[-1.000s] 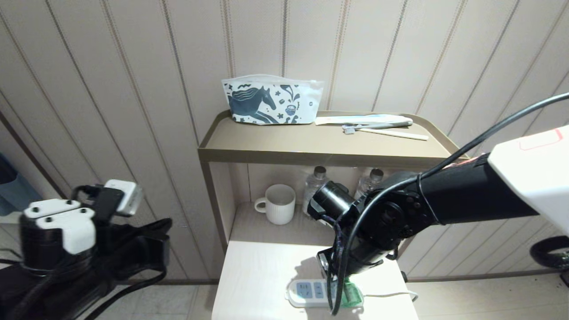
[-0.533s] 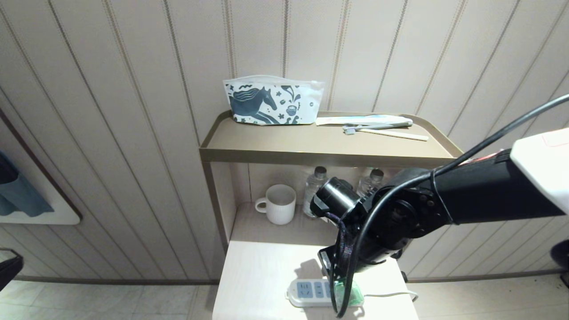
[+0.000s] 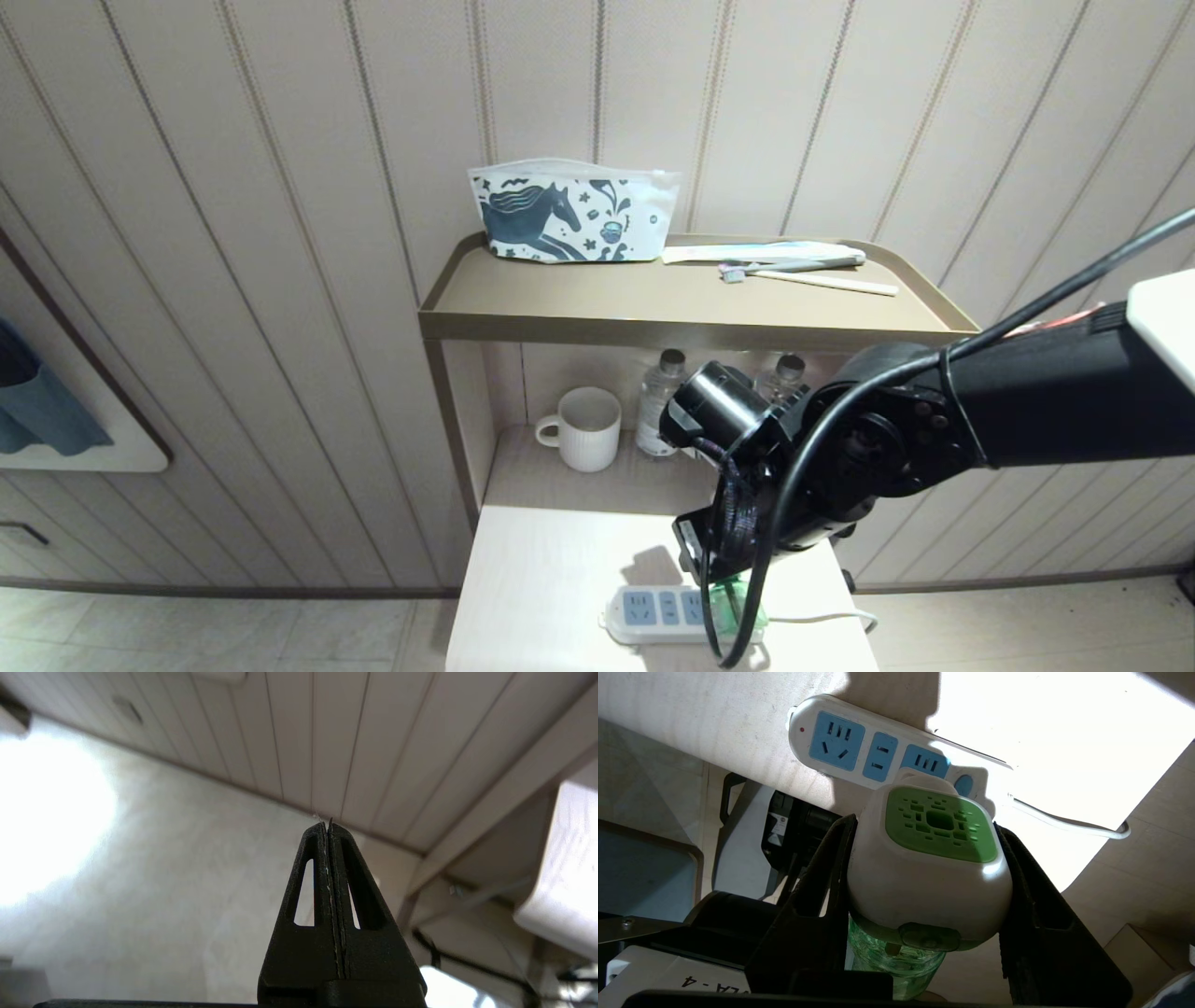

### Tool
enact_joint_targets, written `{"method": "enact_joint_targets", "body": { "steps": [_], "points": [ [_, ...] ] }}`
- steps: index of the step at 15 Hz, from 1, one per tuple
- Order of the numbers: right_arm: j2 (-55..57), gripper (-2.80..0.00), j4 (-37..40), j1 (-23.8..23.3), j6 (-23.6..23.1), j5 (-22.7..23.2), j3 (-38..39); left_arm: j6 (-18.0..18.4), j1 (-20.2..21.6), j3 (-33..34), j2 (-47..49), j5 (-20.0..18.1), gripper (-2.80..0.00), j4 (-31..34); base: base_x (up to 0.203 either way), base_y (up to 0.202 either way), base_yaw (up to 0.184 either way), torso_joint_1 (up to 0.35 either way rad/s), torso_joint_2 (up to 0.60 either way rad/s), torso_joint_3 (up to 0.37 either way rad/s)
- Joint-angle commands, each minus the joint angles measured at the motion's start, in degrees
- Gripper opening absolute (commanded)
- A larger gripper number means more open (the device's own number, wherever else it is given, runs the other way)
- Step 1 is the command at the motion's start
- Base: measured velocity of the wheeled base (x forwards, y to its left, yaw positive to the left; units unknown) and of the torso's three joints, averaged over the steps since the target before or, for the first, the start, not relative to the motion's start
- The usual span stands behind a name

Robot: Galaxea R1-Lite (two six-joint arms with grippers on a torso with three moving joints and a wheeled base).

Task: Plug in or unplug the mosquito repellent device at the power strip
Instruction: Place the mosquito repellent liquid on the table

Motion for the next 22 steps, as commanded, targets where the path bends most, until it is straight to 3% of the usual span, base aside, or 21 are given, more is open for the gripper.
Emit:
{"method": "enact_joint_targets", "body": {
  "steps": [1,4,8,12,14,20,22],
  "points": [
    [-0.14,-2.80,0.12,0.59,0.20,-0.57,0.17,0.93,-0.05,4.73,-3.62,1.85,-2.80,-4.76,0.000,0.000,0.000,0.000,0.00,0.000],
    [-0.31,-2.80,0.04,0.68,0.28,-1.53,0.52,6.31,-0.50,11.53,-8.62,4.58,-2.80,-12.42,0.000,0.000,0.000,0.000,0.00,0.000],
    [-2.21,-2.80,0.03,0.77,0.28,-1.45,0.84,10.67,-0.72,14.07,-14.72,-1.07,-2.80,-16.97,0.000,0.000,0.000,0.000,0.00,0.000],
    [-3.32,-2.80,0.03,0.86,0.20,-1.55,0.96,10.49,-0.72,18.72,-14.79,-15.26,-2.80,-24.16,0.000,0.000,0.000,0.000,0.00,0.000],
    [-3.74,-2.80,0.03,0.86,0.20,-1.80,0.96,9.97,-0.87,20.80,-14.73,-20.10,-2.80,-25.11,0.000,0.000,0.000,0.000,0.00,0.000],
    [-6.10,-2.80,-1.76,0.99,0.18,-2.48,2.11,9.53,-1.16,20.95,-14.72,-21.00,-2.80,-25.77,0.000,0.000,0.000,0.000,0.00,0.000],
    [-8.31,-2.80,-3.26,1.75,0.17,-6.98,5.08,8.89,-1.16,20.95,-14.72,-20.82,-2.80,-25.84,0.000,0.000,0.000,0.000,0.00,0.000]
  ]
}}
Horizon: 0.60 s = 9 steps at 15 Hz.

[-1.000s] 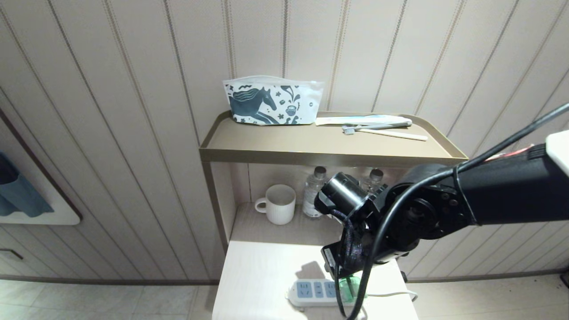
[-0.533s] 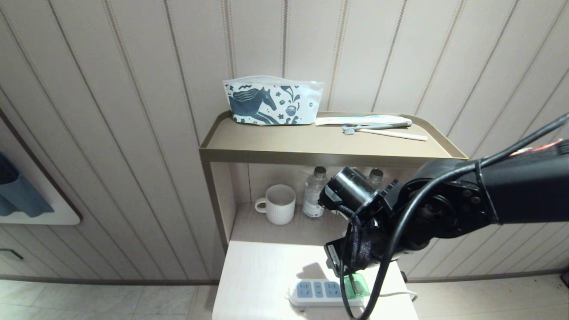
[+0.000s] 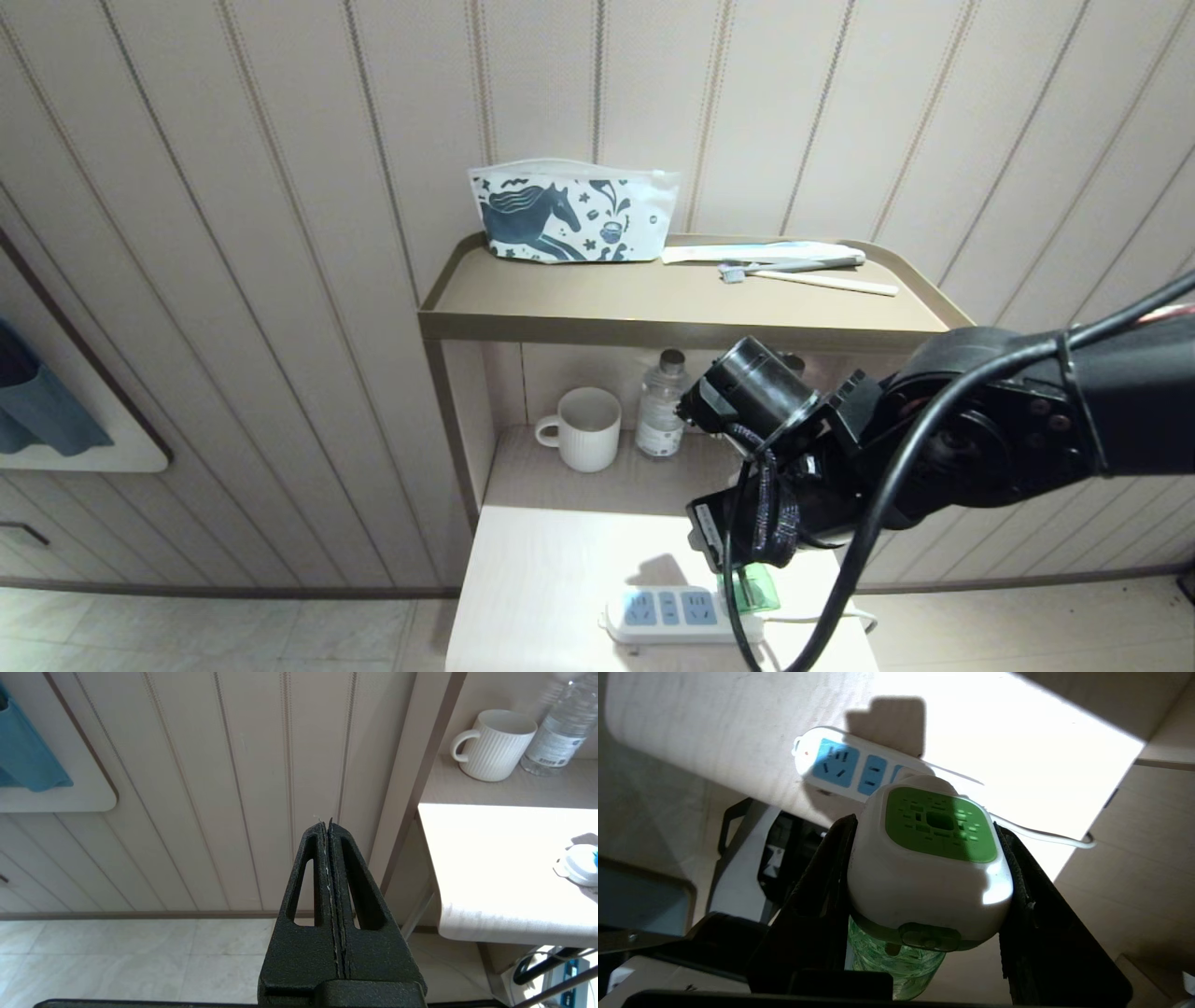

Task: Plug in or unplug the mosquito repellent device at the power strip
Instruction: Place the mosquito repellent liquid on the table

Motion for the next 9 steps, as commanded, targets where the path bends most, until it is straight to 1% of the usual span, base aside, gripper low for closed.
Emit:
{"method": "enact_joint_targets", "body": {
  "steps": [1,3,5,7,8,9],
  "points": [
    [-2.92,-2.80,-2.00,0.81,0.22,-6.44,4.60,-0.27,0.01,0.02,-0.02,0.09,-2.80,-0.03,0.000,0.000,0.000,0.000,0.00,0.000],
    [-5.22,-2.80,-8.82,1.45,0.32,-10.83,11.23,-0.50,0.01,0.02,-0.02,0.41,-2.80,-0.03,0.000,0.000,0.000,0.000,0.00,0.000],
    [-7.72,-2.80,-17.17,2.33,0.26,-13.91,17.72,-0.50,0.01,0.02,-0.02,0.59,-2.80,-0.03,0.000,0.000,0.000,0.000,0.00,0.000],
    [-10.89,-2.80,-23.43,2.70,0.30,-17.65,23.89,-0.50,0.01,0.02,-0.03,0.59,-2.80,-0.03,0.000,0.000,0.000,0.000,0.00,0.000],
    [-12.34,-2.80,-26.47,2.77,0.31,-18.64,26.69,-0.50,0.01,0.02,-0.11,0.59,-2.80,-0.03,0.000,0.000,0.000,0.000,0.00,0.000],
    [-12.96,-2.80,-27.97,2.82,0.33,-19.31,27.46,-0.50,0.01,0.02,-0.11,0.59,-2.80,-0.03,0.000,0.000,0.000,0.000,0.00,0.000]
  ]
}}
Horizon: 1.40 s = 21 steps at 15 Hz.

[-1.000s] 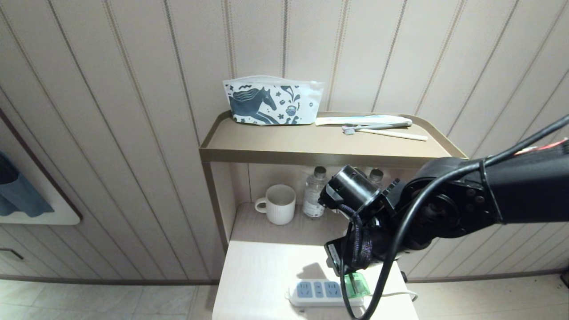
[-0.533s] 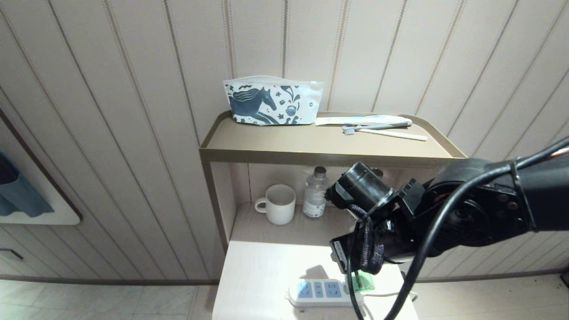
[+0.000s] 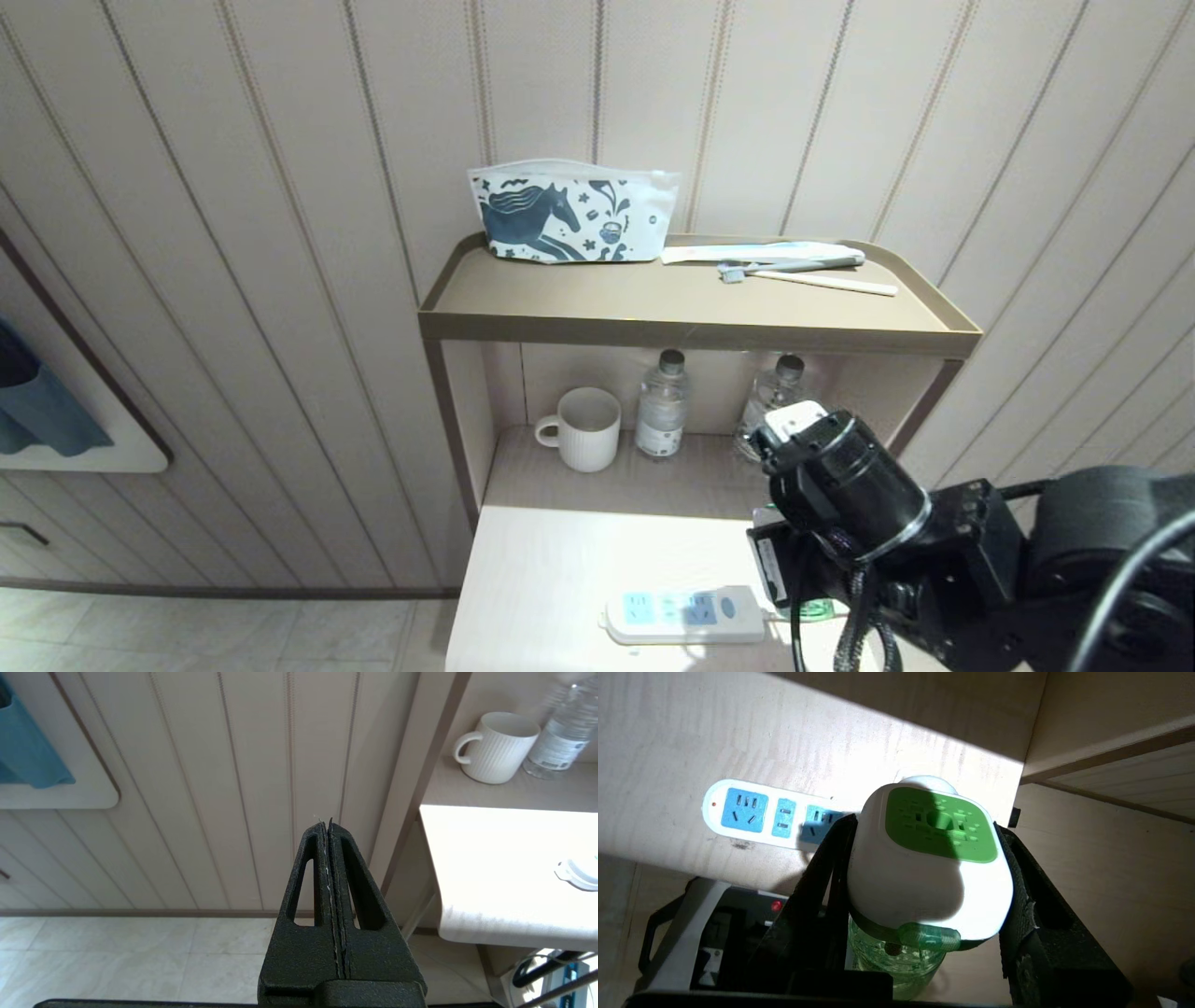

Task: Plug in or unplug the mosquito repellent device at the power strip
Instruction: Place the mosquito repellent liquid on the table

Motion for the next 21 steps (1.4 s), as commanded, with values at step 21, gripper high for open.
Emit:
{"method": "enact_joint_targets", "body": {
  "steps": [21],
  "points": [
    [-18.23,-2.80,-21.23,-0.33,-8.65,-4.29,12.75,0.02,0.01,0.00,-0.02,0.00,-2.80,0.01,0.000,0.000,0.000,0.000,0.00,0.000]
  ]
}}
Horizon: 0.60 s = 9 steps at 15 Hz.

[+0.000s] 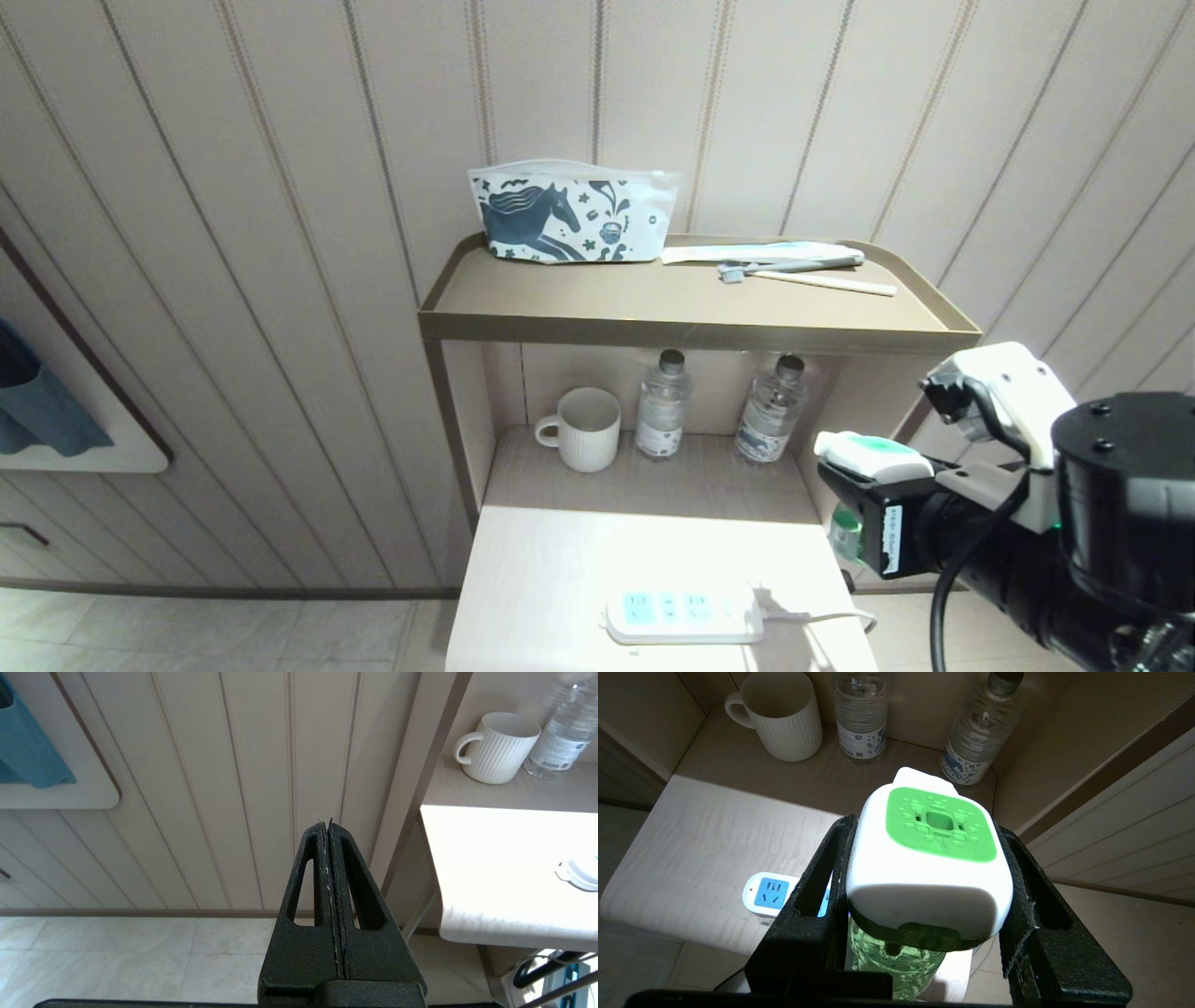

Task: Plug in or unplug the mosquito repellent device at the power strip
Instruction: Place the mosquito repellent liquid on the table

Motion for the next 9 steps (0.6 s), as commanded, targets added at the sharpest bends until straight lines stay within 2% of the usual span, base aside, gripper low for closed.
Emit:
{"method": "enact_joint_targets", "body": {
  "steps": [1,8,9],
  "points": [
    [0.41,-2.80,-0.19,-0.34,0.11,-0.22,-0.10,0.00,-0.02,0.00,0.00,-0.02,-2.80,0.02,0.000,0.000,0.000,0.000,0.00,0.000],
    [0.64,-2.80,-0.23,-0.36,0.28,-0.38,-0.03,0.00,0.06,0.00,0.00,-0.02,-2.80,0.02,0.000,0.000,0.000,-0.002,0.00,0.003],
    [0.60,-2.80,-0.23,-0.36,0.28,-0.38,-0.03,0.00,-0.02,0.00,0.00,-0.02,-2.80,0.02,0.000,0.000,0.000,-0.122,0.26,0.134]
  ]
}}
